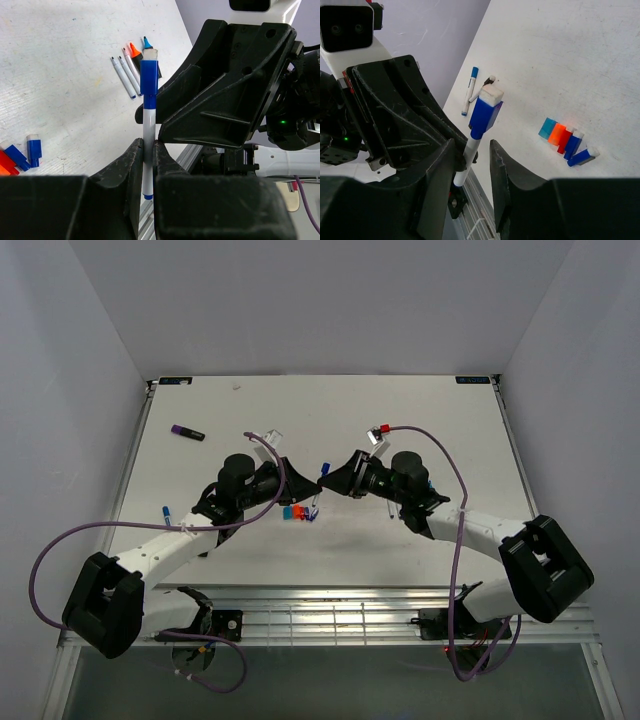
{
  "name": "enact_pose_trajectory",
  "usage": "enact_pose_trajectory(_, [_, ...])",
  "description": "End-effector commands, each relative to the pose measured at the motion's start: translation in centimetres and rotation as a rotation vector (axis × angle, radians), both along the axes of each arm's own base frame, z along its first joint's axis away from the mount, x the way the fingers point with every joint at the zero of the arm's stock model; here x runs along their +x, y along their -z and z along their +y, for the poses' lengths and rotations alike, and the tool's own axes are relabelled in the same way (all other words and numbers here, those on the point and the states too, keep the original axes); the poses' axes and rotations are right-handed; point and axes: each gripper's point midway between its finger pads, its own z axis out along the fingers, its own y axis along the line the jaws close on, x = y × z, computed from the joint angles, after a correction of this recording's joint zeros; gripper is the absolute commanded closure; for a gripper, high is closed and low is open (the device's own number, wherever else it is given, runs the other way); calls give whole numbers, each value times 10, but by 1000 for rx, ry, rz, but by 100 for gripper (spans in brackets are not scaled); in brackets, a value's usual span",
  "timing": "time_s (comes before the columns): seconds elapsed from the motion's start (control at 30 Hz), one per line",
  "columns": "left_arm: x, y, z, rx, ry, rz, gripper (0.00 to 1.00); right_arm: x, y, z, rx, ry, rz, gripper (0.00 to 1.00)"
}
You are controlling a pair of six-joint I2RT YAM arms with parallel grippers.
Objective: Open the pen caps
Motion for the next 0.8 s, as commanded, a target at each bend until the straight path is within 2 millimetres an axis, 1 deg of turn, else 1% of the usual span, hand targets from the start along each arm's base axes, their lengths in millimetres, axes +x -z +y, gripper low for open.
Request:
enact_pose_trajectory(0.0, [0, -16, -4, -28, 4, -40, 100, 6, -29, 12, 66, -9, -58, 60])
enact_pose_trajectory(0.1, [0, -18, -5, -33, 5, -42, 100, 8, -29, 16, 73, -12, -45, 66])
enact_pose_trajectory(0.2, [-1, -20, -5, -36, 3, -46, 100, 7, -28, 22, 71, -20, -40, 76])
enact_pose_trajectory(0.23, [-1, -19, -5, -36, 5, -45, 100, 5, -26, 24, 67, -25, -38, 86])
enact_pose_trajectory(0.27, [-2, -19, -5, -35, 3, -45, 100, 6, -25, 23, 59, -19, -40, 91])
enact_pose_trajectory(0.33, [-2, -20, -4, -33, 5, -54, 100, 7, -23, 21, 34, 3, -51, 92])
enact_pose_trajectory(0.37, [-3, -19, -4, -31, 4, -57, 93, 6, -15, 19, -6, 10, -37, 92])
enact_pose_trajectory(0.4, [-4, -17, -2, -28, -1, -54, 82, 8, -12, 16, -38, 16, -62, 92])
enact_pose_trajectory(0.43, [-5, -18, -1, -30, -5, -62, 71, 9, -14, 13, -50, 33, -81, 92])
enact_pose_trajectory(0.47, [-6, -18, 1, -26, -11, -69, 53, 8, -7, 9, -86, 39, -73, 92])
enact_pose_trajectory(0.5, [-5, -14, 4, -18, -25, -67, 46, 8, -5, 6, -107, 41, -85, 92])
enact_pose_trajectory(0.53, [-5, -18, 6, -16, -34, -80, 41, 6, -6, 4, -130, 33, -126, 92])
enact_pose_trajectory(0.57, [-5, -14, 9, 5, -41, -77, 37, 6, -5, 2, -148, 31, -140, 92])
enact_pose_trajectory(0.6, [-3, -13, 11, 17, -62, -81, 34, 3, 4, -2, -185, 24, -133, 92])
enact_pose_trajectory(0.63, [-1, -16, 12, 24, -71, -88, 33, 1, 6, -5, -211, 18, -166, 92])
enact_pose_trajectory(0.7, [2, -16, 15, 48, -87, -90, 32, -3, 12, -10, -239, 6, -176, 92])
enact_pose_trajectory(0.73, [4, -20, 16, 51, -96, -98, 32, -6, 11, -10, -241, -11, -195, 92])
enact_pose_trajectory(0.77, [6, -16, 15, 67, -97, -84, 32, -11, 14, -10, -241, -33, -196, 92])
